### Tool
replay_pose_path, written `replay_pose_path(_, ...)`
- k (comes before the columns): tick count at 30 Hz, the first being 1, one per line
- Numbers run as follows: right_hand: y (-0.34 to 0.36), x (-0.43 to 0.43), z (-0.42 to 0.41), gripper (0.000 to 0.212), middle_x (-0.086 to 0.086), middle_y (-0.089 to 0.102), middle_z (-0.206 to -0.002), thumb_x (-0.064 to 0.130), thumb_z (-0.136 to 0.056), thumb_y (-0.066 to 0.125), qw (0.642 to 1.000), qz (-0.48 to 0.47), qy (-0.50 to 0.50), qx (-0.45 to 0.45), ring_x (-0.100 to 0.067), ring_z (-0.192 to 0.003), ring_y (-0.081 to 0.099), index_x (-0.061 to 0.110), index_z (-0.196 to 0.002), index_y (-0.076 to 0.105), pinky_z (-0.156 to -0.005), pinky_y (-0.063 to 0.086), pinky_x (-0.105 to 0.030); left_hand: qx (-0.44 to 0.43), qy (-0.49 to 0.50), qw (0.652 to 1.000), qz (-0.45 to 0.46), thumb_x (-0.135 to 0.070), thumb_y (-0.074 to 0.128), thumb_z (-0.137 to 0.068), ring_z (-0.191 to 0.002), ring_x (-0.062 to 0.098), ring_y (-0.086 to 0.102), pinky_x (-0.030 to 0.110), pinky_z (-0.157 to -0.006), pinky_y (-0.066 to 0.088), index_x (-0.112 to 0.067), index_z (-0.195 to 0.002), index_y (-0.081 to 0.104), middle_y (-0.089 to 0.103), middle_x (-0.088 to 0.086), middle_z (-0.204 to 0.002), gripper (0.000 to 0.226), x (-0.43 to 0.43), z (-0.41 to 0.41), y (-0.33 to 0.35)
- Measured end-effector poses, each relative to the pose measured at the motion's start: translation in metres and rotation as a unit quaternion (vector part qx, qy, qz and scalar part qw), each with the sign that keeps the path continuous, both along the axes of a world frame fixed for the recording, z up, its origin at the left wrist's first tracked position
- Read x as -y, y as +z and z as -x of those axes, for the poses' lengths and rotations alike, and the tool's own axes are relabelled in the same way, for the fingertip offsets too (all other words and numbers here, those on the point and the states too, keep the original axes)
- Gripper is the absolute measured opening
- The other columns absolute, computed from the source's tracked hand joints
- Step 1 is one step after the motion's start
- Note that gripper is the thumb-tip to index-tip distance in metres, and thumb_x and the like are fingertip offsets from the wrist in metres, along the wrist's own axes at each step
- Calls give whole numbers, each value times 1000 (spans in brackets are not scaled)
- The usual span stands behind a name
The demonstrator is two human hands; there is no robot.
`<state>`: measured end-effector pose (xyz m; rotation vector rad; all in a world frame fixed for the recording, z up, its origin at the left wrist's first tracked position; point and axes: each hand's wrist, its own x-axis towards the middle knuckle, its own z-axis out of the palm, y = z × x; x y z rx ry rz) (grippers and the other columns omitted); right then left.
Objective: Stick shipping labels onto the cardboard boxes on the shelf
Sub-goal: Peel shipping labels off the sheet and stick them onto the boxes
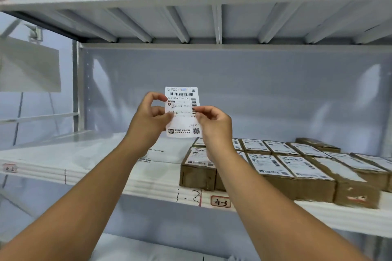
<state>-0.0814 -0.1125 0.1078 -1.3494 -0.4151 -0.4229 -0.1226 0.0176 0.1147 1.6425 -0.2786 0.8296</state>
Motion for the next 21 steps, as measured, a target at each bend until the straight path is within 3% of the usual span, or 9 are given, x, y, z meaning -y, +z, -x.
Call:
replay_pose_path(4,-3,47,0,27,2,70,-85,2,-90,57,999,5,-45,-15,-17,-85,68,23,-75,66,-78,57,-33,-17,52,996,-76,-11,62,-88,-71,11,66,19,-51,48,-27,-110,40,66,-5,-92,35,47,-6,-2)
replay_pose_path(7,-6,85,2,27,3,69,-85,2,-91,56,996,3,-83,-17,-13,-80,67,23,-76,65,-67,53,-24,-20,40,997,-69,-9,62,-87,-79,15,67,29,-61,57,-24,-109,39,59,-2,-108,35,84,-11,-5)
replay_pose_path(12,-6,158,1,27,5,69,-85,3,-92,54,987,-23,-153,-32,-15,-82,66,22,-77,66,-68,54,-27,-30,16,996,-84,-15,62,-88,-84,14,64,19,-60,52,-21,-104,43,43,-1,-124,25,147,-23,-11)
replay_pose_path(15,-11,201,1,31,1,71,-88,2,-89,55,984,8,-168,-54,-24,-90,67,24,-72,68,-84,56,-42,-54,-27,990,-124,-20,61,-90,-78,12,63,13,-50,43,-21,-100,50,49,-6,-119,15,186,-31,-16)
replay_pose_path(17,-15,226,2,31,-5,71,-90,-2,-89,54,985,30,-160,-63,-32,-92,67,20,-72,68,-86,55,-47,-57,-70,989,-116,-14,60,-90,-74,13,63,20,-51,49,-19,-95,55,56,-7,-112,9,212,-39,-21)
replay_pose_path(19,-18,250,3,30,-7,70,-87,-5,-89,52,984,35,-162,-64,-29,-85,67,16,-74,67,-82,54,-43,-67,-106,987,-100,-8,58,-90,-80,18,65,36,-65,55,-18,-91,58,59,-7,-102,10,237,-46,-25)
replay_pose_path(21,-20,271,1,29,-5,69,-85,-6,-88,52,983,37,-172,-59,-25,-82,65,15,-75,66,-77,55,-37,-68,-128,984,-103,-5,57,-90,-77,18,62,33,-63,53,-16,-89,59,57,-8,-89,11,259,-52,-27)
